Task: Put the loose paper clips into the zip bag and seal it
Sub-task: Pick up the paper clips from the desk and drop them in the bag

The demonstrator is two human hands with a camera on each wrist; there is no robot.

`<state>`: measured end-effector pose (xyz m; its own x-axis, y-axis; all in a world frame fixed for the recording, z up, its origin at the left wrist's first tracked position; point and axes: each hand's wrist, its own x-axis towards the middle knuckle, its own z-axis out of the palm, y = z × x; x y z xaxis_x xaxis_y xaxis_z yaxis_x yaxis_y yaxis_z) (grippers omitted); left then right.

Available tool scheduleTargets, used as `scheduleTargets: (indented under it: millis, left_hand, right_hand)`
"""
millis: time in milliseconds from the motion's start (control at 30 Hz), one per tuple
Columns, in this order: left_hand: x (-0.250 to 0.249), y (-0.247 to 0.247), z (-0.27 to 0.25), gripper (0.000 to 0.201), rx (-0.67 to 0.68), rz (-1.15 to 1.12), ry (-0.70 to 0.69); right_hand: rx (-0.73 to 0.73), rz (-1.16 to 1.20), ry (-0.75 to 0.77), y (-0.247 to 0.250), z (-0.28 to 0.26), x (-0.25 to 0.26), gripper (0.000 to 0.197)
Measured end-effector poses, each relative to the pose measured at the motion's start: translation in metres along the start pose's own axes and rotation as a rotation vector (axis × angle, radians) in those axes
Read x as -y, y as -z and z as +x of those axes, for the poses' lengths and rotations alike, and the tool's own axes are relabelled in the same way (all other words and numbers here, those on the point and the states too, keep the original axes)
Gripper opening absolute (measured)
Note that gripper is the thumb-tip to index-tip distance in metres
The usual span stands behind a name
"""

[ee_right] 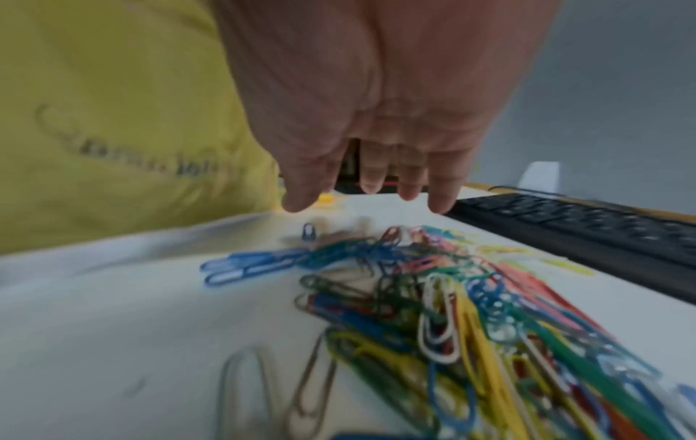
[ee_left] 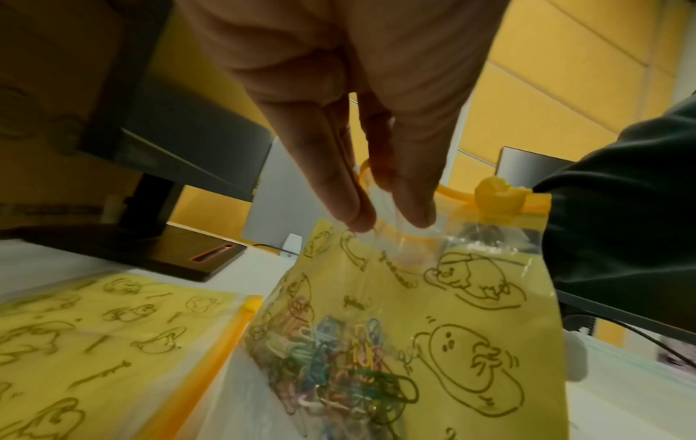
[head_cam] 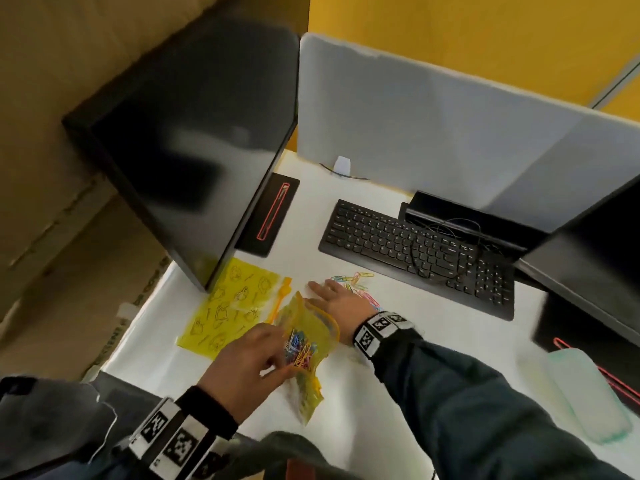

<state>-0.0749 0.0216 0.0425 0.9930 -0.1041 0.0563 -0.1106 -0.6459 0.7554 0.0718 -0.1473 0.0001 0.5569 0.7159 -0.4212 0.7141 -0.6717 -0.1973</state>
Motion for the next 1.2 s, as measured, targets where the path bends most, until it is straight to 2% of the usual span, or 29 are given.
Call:
scheduleTargets:
  millis: [67,133,200,233,333,400,467,567,667,867,933,1000,1033,1100,1133,1200]
  left_hand:
    - [0.002,0.001,-0.001,0.027,-0.011,-0.004,0.017]
    - [0.002,-0.001,-0.001,0.025,-0.016,-0.003,0.027]
    - [-0.001,-0.003,0.002,0.026,-0.020,-0.002,0.023]
    - [-0.002,-0.005,0.004,0.028,-0.024,-0.007,0.014]
    - [-0.007,-0.009,0.009,0.033,-0.050,-0.031,0.013]
    - [-0.009,-0.010,0.013,0.034,-0.076,-0.036,0.022]
    - [-0.012,-0.012,0.017,0.035,-0.091,-0.017,0.017]
    - [-0.017,-0.017,0.020,0.034,-0.097,-0.011,0.003]
    - [-0.021,-0.023,0.019,0.032,-0.084,0.023,-0.003]
    - [-0.026,-0.028,0.030,0.028,-0.071,0.054,-0.007]
    - [-0.029,-0.029,0.036,0.030,-0.065,0.052,-0.019]
    - [-0.032,-0.029,0.039,0.031,-0.048,0.052,-0.029]
    - [-0.033,-0.030,0.040,0.031,-0.041,0.054,-0.035]
    - [-0.036,-0.032,0.041,0.027,-0.032,0.061,-0.049]
    - [-0.036,-0.033,0.041,0.026,-0.026,0.061,-0.053]
    - [-0.037,-0.036,0.041,0.025,-0.011,0.064,-0.053]
  right_hand:
    - [0.104,-0.117,0.067,-0.008,0.003,0.001,0.049]
    - [0.097,-0.137,0.086,-0.021,-0.006,-0.007,0.049]
    - [0.008,-0.098,0.111,-0.029,-0.026,-0.021,0.045]
    - [0.009,-0.064,0.092,-0.035,-0.037,-0.029,0.044]
    - [-0.161,0.095,-0.004,-0.043,-0.064,-0.048,0.032]
    - [-0.230,0.255,-0.063,-0.031,-0.065,-0.049,0.036]
    - [-0.274,0.235,-0.081,-0.018,-0.046,-0.055,0.049]
    - [-0.077,0.157,-0.117,-0.003,-0.009,-0.061,0.064]
    - [0.066,0.075,-0.129,-0.007,0.005,-0.069,0.053]
    - [-0.061,0.128,-0.071,-0.016,-0.049,-0.087,0.042]
    - [-0.130,0.207,-0.119,-0.018,-0.077,-0.096,0.052]
    - [-0.174,0.300,-0.265,-0.021,-0.104,-0.111,0.064]
    - [-0.142,0.347,-0.347,-0.023,-0.117,-0.119,0.072]
    - [-0.029,0.406,-0.441,-0.033,-0.139,-0.126,0.101]
    - [0.012,0.392,-0.455,-0.038,-0.145,-0.125,0.113]
    - [0.012,0.349,-0.441,-0.048,-0.150,-0.115,0.122]
